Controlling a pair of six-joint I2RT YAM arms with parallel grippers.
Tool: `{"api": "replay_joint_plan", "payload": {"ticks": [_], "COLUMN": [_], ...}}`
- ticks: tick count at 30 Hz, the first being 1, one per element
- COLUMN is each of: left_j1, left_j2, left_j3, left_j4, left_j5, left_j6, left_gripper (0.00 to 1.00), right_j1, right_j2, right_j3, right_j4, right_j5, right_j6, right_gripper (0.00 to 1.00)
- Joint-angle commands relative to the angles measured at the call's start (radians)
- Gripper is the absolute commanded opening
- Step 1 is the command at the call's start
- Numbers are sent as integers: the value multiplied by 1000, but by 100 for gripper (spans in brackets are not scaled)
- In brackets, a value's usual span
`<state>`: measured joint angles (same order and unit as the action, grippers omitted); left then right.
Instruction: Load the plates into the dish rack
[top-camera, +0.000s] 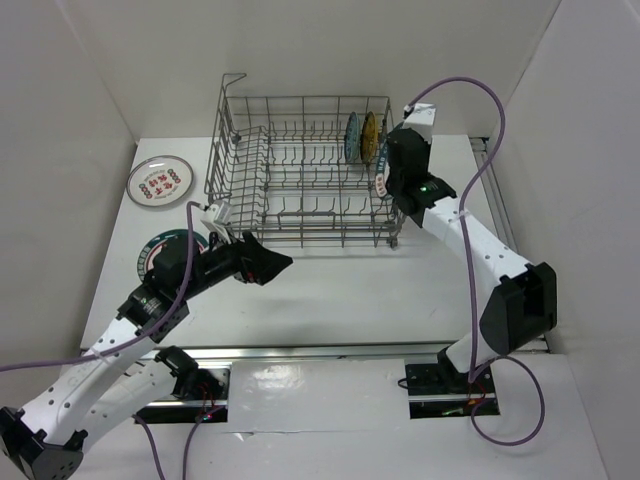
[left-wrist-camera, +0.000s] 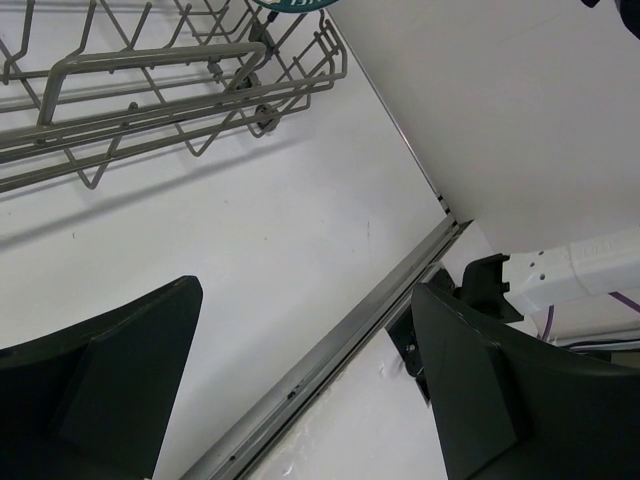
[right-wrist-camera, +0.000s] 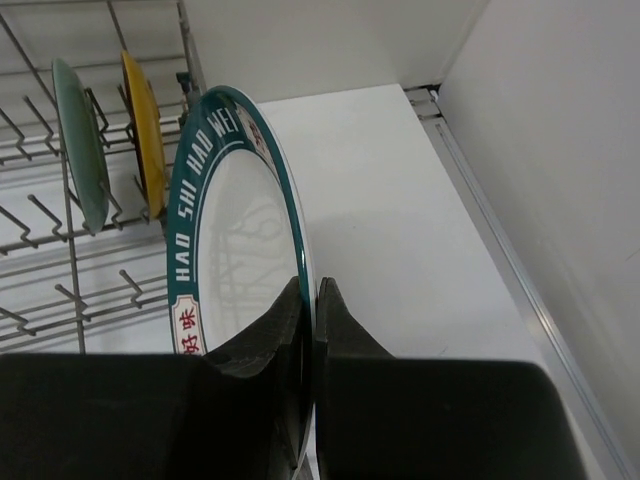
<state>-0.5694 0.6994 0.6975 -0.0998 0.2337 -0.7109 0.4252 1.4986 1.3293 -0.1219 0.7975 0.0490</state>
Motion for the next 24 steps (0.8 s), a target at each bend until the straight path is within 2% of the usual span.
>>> {"api": "replay_joint_plan", "payload": {"ticks": [1, 13, 19, 20, 24], "left_j1": [-3, -3, -3, -3, -3], "left_j2": [-11, -40, -74, -74, -83], "left_j3": [-1, -21, -32, -17, 8], "left_j4": [37, 18, -57, -104, -188], "left_j5": [10, -8, -102, -125, -276], "left_j6": [8, 8, 8, 8, -60], "left_gripper": [100, 100, 100, 100, 100], "right_j1": [-8, 47, 80, 80, 98], "right_j2": [5, 101, 170, 170, 190], "right_j3": [57, 77, 96, 96, 78], "right_j4": [93, 125, 111, 102, 102], "right_j5": [-3, -1, 22, 22, 22], "right_j6": [-8, -40, -49, -49, -37], "right_gripper": [0, 0, 0, 1, 24]}}
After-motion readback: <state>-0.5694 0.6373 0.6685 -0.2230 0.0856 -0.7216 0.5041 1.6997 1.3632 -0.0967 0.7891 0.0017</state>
